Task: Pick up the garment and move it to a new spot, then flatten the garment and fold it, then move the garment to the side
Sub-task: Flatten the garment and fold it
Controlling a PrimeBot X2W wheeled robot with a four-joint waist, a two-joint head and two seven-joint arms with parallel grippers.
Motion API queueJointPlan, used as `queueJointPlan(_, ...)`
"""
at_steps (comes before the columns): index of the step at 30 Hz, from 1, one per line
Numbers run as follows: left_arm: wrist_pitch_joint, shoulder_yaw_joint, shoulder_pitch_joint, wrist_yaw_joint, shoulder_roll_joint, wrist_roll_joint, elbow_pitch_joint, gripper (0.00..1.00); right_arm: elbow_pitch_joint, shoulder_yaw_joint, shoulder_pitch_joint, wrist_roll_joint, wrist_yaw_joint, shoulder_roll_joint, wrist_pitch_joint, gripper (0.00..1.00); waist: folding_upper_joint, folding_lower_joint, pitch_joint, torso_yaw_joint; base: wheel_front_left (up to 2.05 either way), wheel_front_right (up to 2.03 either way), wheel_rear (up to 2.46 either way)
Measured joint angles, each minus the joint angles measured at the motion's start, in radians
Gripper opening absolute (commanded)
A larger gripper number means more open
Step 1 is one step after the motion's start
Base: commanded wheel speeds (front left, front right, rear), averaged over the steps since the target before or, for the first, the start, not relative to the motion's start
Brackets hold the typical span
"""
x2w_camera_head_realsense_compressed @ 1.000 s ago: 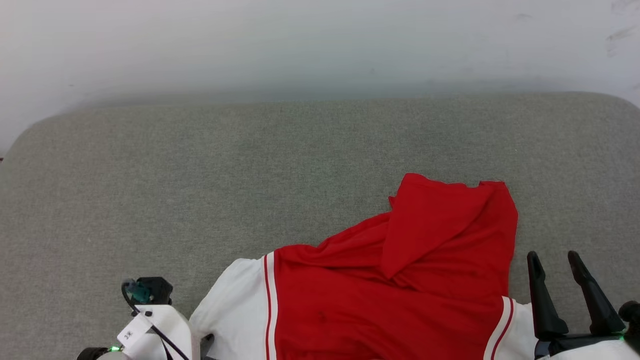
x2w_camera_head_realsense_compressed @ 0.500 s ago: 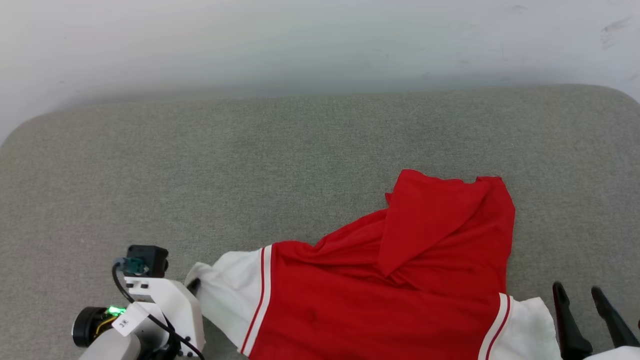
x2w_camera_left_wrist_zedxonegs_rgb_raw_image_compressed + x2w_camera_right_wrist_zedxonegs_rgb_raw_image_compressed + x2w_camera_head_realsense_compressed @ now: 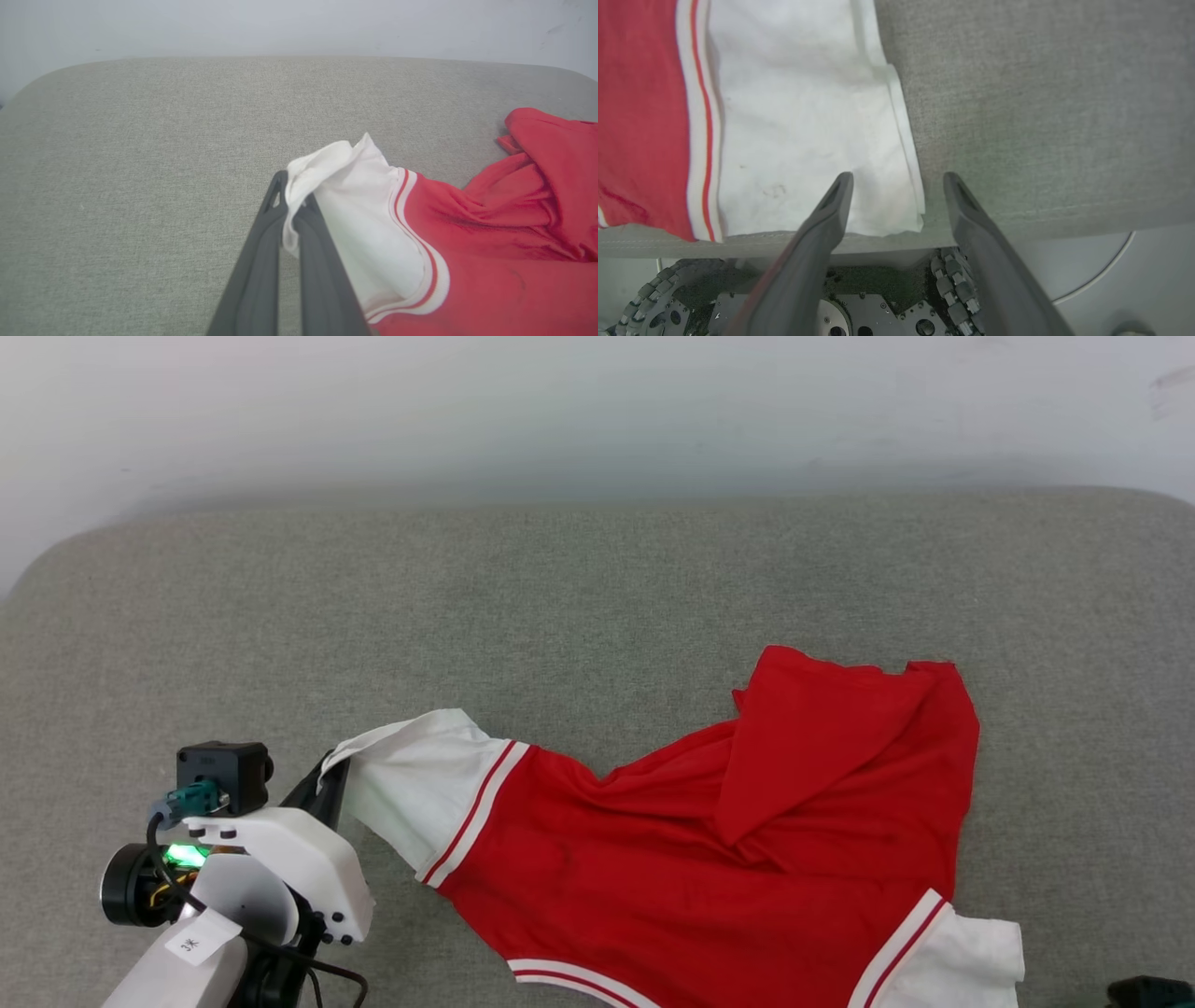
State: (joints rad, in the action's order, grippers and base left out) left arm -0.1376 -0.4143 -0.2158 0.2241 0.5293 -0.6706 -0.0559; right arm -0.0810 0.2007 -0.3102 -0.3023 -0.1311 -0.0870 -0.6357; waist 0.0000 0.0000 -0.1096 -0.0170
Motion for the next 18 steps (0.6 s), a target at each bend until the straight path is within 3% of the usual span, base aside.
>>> queueJointPlan(11, 0.005, -0.004, -0.002, 0.008, -0.012, -0.003, 0.024, 0.0, 0.18, -0.045, 0.067, -0.04, 0.001, -0.018, -0.006, 1.0, -0.0001, 0.0, -0.036, 0.027, 0.0, 0.0, 0.0)
queueJointPlan(12, 0.007, -0.005, -0.002, 0.008, -0.013, -0.004, 0.024, 0.0, 0.192, -0.049, 0.072, -0.045, 0.002, -0.024, -0.006, 0.64, -0.0001, 0.0, -0.036, 0.029, 0.0, 0.0, 0.0)
queueJointPlan(13, 0.009, -0.005, -0.002, 0.008, -0.015, -0.005, 0.022, 0.0, 0.201, -0.053, 0.077, -0.056, 0.002, -0.029, -0.006, 0.18, -0.0001, 0.0, -0.035, 0.03, 0.0, 0.0, 0.0)
queueJointPlan(14, 0.01, -0.005, -0.002, 0.008, -0.017, -0.008, 0.021, 0.0, 0.211, -0.056, 0.08, -0.068, 0.002, -0.033, -0.002, 0.0, -0.0001, 0.0, -0.032, 0.03, 0.0, 0.0, 0.0)
queueJointPlan(18, 0.02, -0.007, 0.001, 0.006, -0.021, -0.01, 0.018, 0.0, 0.209, -0.064, 0.081, -0.079, 0.002, -0.043, 0.012, 0.0, 0.0, 0.0, -0.014, 0.034, 0.0, 0.0, 0.0)
